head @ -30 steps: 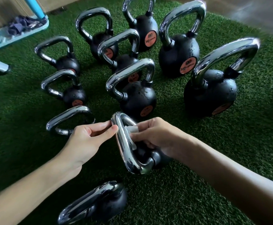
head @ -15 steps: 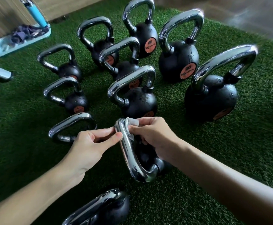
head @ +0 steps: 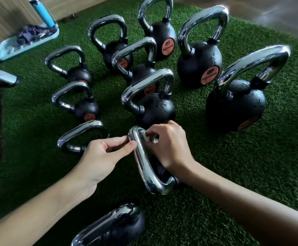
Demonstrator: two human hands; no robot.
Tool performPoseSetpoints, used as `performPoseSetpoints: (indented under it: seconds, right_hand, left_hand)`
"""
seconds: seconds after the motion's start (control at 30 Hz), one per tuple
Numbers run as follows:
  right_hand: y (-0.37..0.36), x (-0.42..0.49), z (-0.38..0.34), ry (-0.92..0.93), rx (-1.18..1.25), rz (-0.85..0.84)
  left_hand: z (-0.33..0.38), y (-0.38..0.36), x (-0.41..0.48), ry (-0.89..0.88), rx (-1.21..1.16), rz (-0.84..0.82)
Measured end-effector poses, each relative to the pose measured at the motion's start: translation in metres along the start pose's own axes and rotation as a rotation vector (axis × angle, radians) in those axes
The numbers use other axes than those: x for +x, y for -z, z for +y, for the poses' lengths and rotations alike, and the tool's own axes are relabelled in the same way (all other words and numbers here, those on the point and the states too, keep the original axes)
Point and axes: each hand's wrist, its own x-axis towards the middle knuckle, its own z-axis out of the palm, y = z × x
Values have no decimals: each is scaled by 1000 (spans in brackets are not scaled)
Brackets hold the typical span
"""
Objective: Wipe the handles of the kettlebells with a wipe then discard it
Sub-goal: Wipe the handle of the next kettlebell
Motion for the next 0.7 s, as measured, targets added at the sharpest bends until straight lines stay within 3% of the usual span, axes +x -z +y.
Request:
performPoseSetpoints:
  seconds: [0.4,0.7]
  right_hand:
    - [5,4,19,3,60,-75]
    - [76,6,72,-266,121,115]
  left_hand:
    - [9,-6,-2,17,63,-9]
    - [63,-57,18,-157,519,-57]
